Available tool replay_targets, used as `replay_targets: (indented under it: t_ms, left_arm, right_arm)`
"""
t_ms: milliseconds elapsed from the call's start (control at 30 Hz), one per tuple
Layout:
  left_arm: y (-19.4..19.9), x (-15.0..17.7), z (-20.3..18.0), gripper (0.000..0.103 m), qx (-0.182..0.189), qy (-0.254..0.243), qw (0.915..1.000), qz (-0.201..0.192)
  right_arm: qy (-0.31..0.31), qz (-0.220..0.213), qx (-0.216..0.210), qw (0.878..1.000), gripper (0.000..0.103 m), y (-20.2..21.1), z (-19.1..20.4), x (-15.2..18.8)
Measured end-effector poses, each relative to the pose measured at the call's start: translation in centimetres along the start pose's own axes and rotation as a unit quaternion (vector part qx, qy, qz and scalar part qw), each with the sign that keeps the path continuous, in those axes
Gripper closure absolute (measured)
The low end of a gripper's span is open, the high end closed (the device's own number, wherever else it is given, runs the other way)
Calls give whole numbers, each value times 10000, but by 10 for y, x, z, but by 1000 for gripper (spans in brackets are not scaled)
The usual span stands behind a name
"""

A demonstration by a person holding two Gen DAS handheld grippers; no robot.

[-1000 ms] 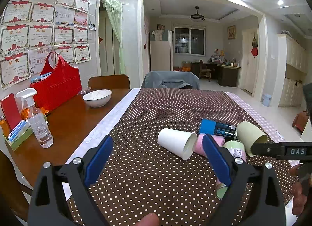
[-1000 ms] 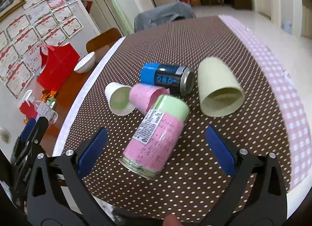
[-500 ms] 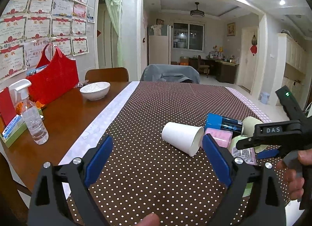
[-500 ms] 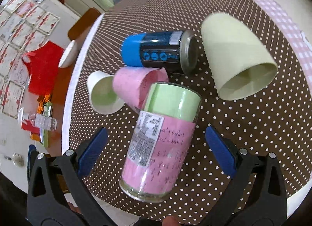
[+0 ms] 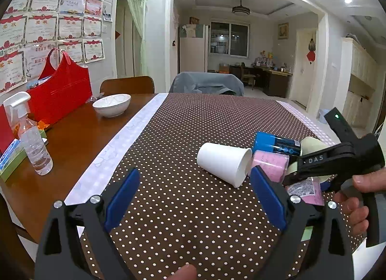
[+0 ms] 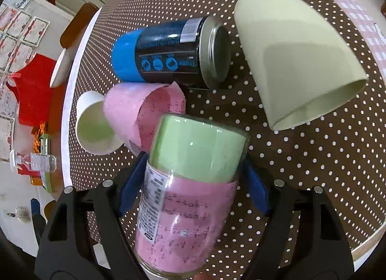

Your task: Flip cup upside down

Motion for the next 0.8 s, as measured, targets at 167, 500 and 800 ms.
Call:
replay_targets:
  t_ms: [167,500,800]
  left_arm:
    - [7,2,-7,12,-1,-66,10000,-16]
    - [23,-4,-15,12,-128,-126,9998,-77]
    - [32,-13,-24,12,-272,-169,9994,-132]
  right_arm:
    - [41,-101,-318,9994,31,12,-4,4]
    - [141,-837,-1113,9902,32,55,-9,7]
    - [1145,-2354,-1187,9578,33,111,6,3]
Point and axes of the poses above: each gripper's, at about its wrist camera, not at the fingertips, and y roughly against the way its jaws point, z to its left, x to its underside, the point moved 9 cm from there along -y, roughly the way its jaws point, and after that the axes turned 10 degrees about -z, right-handed, at the moved point
